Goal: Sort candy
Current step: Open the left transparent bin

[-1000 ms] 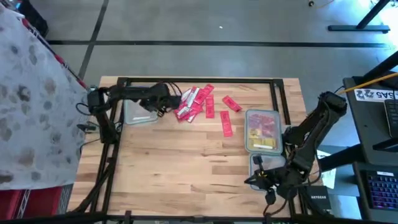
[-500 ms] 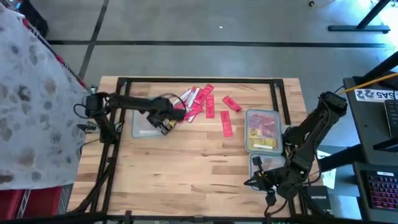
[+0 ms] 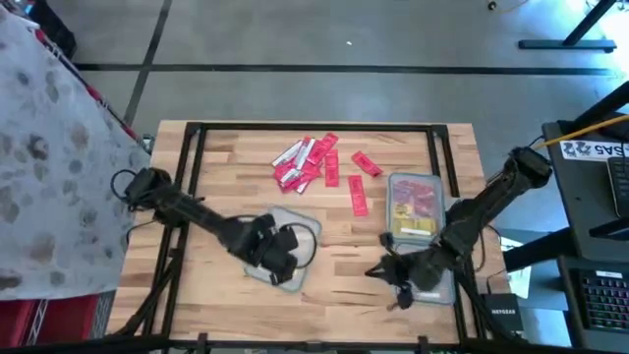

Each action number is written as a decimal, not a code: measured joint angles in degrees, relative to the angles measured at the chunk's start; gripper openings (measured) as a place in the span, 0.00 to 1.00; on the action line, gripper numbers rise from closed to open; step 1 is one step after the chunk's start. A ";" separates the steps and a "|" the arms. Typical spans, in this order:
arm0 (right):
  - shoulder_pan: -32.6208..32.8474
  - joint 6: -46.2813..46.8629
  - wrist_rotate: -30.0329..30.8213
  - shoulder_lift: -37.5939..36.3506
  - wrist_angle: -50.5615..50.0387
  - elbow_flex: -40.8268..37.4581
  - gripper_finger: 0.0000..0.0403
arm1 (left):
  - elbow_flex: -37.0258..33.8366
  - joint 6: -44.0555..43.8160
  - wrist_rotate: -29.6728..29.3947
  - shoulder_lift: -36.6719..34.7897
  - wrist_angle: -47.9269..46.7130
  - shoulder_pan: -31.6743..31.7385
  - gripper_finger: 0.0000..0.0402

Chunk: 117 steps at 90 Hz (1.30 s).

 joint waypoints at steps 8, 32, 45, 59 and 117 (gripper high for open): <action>-5.25 -2.08 -7.15 1.98 2.81 0.02 0.00 | -0.09 -3.18 -5.59 0.00 1.52 -1.19 0.00; -18.16 -2.95 -19.10 15.48 7.22 0.04 0.11 | -5.97 -4.62 -0.55 1.22 15.10 0.26 0.00; -22.82 -4.52 -19.03 21.40 9.78 0.13 0.26 | -8.87 -4.39 -0.09 2.83 17.79 0.64 0.00; -25.74 -6.41 -12.06 23.35 10.83 0.13 0.38 | -12.41 -2.86 -0.51 2.84 19.63 1.21 0.00; -19.51 -16.98 -20.66 23.07 6.12 2.07 0.42 | -12.86 17.68 -7.32 3.11 20.40 4.17 0.00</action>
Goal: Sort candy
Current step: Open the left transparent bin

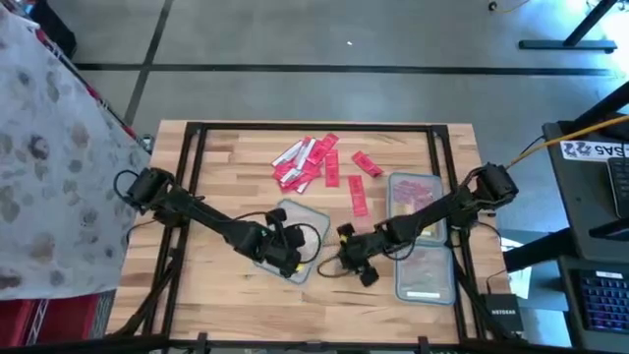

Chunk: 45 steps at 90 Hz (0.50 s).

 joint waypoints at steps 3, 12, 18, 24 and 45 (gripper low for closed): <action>0.50 0.83 2.33 0.00 -0.28 -0.20 0.42 | 0.82 1.20 -0.31 -0.09 -0.20 -0.01 0.00; 0.53 1.46 8.21 0.00 0.45 -2.23 0.42 | 3.58 3.19 0.09 -0.03 0.05 -0.35 0.00; -1.16 1.31 8.59 0.00 4.03 -4.40 0.42 | 5.41 3.43 -0.63 -0.09 0.11 -0.53 0.00; -3.66 1.27 7.13 0.00 9.02 -7.05 0.42 | 6.35 2.96 -0.94 -0.41 1.17 -0.60 0.00; -11.16 4.45 -6.52 -0.02 38.08 -20.30 0.42 | 3.08 -1.75 0.21 0.52 2.54 1.48 0.00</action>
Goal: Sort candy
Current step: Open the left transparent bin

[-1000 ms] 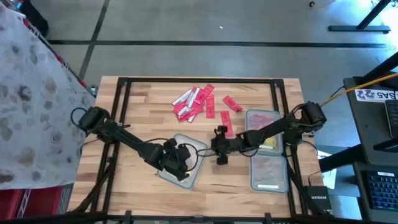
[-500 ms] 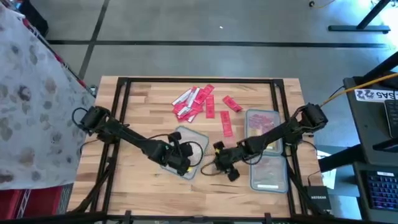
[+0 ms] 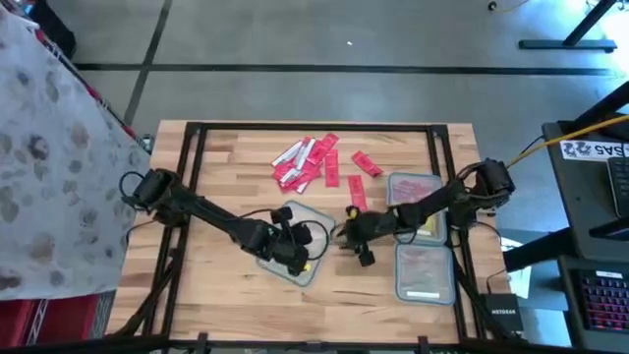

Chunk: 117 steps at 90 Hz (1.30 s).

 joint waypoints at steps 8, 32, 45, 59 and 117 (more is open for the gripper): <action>-1.09 2.30 -3.00 0.00 10.44 -4.29 0.42 | -2.55 0.76 1.26 0.05 3.45 0.59 0.00; -1.10 4.30 -5.36 3.14 17.22 -4.16 0.42 | -7.31 1.27 1.59 0.29 10.76 1.06 0.00; -1.81 5.04 -5.12 7.45 22.48 -2.75 0.42 | -9.38 1.84 1.36 0.28 14.45 0.77 0.00; -1.72 6.74 -5.23 10.89 29.11 -2.84 0.42 | -11.76 0.36 1.04 0.09 16.59 0.35 0.00; -1.75 6.13 -13.44 10.64 30.25 -3.12 0.42 | -14.44 -4.49 -1.81 2.01 22.58 -0.04 0.00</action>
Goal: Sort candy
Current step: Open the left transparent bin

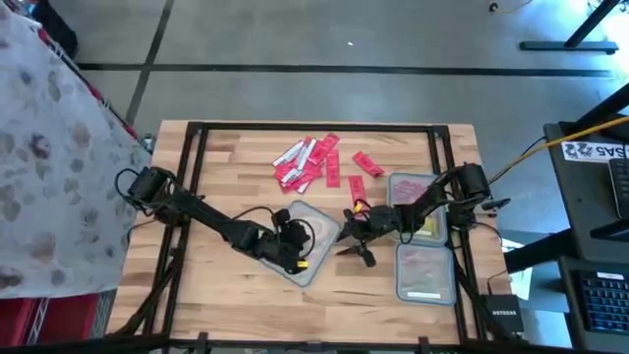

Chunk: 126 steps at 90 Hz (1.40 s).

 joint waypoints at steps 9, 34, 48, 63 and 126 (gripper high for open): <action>0.40 0.60 -1.08 -0.02 -0.02 0.00 0.42 | 0.00 -0.56 -0.08 0.08 0.34 0.00 0.00; 3.40 0.17 -3.05 -0.16 1.23 0.05 0.42 | 0.00 -0.74 0.10 0.21 0.93 0.00 0.00; 4.47 0.29 -3.16 -2.81 2.00 -1.01 0.42 | 0.07 -0.76 -0.75 0.80 1.32 0.04 0.00; 5.50 0.19 -0.30 -9.85 -3.36 -2.64 0.42 | 0.07 -1.08 -2.07 1.07 2.02 -0.25 0.00; 9.80 -10.40 28.62 -19.28 -53.71 14.09 0.42 | 5.90 -6.45 -1.50 -17.32 -16.57 -2.45 0.00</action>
